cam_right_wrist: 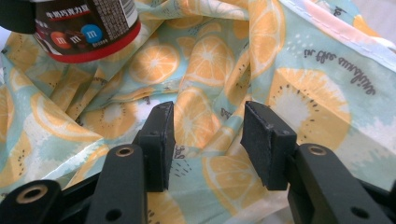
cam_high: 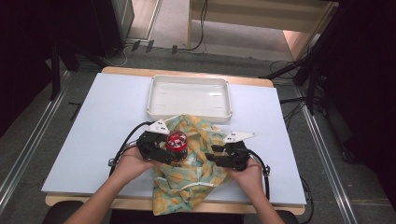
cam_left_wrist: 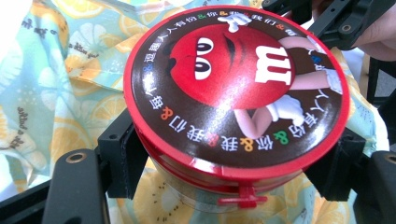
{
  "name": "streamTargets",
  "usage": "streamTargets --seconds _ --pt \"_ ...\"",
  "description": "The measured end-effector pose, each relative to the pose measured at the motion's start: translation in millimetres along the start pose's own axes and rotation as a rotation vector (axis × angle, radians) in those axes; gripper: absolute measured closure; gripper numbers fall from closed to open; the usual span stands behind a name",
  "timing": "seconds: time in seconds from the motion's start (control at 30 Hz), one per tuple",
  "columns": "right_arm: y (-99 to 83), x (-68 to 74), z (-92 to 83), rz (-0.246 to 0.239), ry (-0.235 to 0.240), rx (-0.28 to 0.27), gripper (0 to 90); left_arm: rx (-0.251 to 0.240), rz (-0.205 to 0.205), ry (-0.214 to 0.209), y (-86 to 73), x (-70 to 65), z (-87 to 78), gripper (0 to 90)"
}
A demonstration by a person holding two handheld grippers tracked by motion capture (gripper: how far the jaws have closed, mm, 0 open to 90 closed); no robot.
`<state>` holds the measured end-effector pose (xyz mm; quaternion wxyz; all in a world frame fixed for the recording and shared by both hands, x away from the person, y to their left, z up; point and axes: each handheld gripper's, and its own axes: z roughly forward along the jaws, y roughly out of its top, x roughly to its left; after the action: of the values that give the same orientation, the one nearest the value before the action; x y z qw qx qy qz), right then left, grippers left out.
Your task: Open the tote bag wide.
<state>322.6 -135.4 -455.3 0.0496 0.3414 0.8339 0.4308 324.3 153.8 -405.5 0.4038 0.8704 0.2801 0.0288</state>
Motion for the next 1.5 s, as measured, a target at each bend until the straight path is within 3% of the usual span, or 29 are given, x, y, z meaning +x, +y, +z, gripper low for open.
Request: streamTargets --seconds 0.2,0.93,1.2,1.5 --pt "1.6 0.5 0.2 0.006 0.006 -0.012 55.5 0.012 0.016 0.001 3.7 -2.5 -1.9 25.7" --pt "9.1 8.4 14.1 -0.028 0.028 0.015 53.5 -0.005 -0.045 0.073 -1.7 12.2 -33.3 25.7" --pt "11.2 7.3 15.3 -0.020 0.021 0.011 53.4 0.004 -0.050 0.105 3.9 20.9 -43.4 25.7" --pt "11.4 4.9 13.4 -0.001 0.018 0.008 53.5 -0.006 -0.065 0.141 12.5 39.5 -51.7 25.8"
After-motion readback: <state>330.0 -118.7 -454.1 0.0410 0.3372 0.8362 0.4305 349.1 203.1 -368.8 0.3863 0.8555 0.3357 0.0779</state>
